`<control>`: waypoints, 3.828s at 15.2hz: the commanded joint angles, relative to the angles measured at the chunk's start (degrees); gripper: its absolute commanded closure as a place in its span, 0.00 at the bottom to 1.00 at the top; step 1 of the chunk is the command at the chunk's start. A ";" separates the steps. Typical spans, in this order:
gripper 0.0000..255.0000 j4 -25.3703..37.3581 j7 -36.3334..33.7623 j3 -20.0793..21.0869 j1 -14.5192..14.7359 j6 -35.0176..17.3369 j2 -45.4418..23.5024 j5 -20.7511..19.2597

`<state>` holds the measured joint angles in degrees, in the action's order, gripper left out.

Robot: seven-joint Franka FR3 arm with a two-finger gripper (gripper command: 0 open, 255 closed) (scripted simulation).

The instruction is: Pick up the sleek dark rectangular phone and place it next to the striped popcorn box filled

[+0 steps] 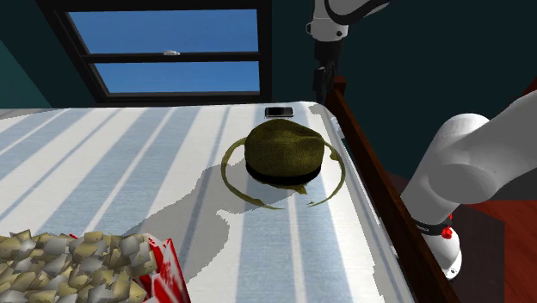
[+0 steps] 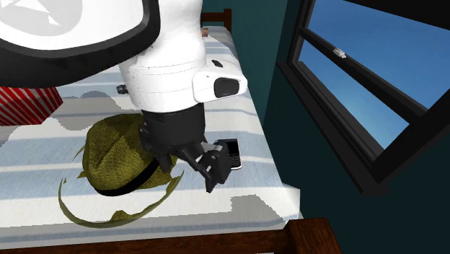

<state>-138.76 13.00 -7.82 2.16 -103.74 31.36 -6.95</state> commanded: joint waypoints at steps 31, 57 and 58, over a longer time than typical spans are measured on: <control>1.00 7.11 18.94 -5.46 4.43 -22.75 -25.91 6.51; 1.00 18.00 17.80 -4.83 4.48 -6.40 -20.32 5.35; 1.00 18.65 17.77 -4.80 4.49 -5.63 -20.19 5.33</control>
<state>-120.91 30.75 -12.62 6.65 -110.19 11.16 -1.63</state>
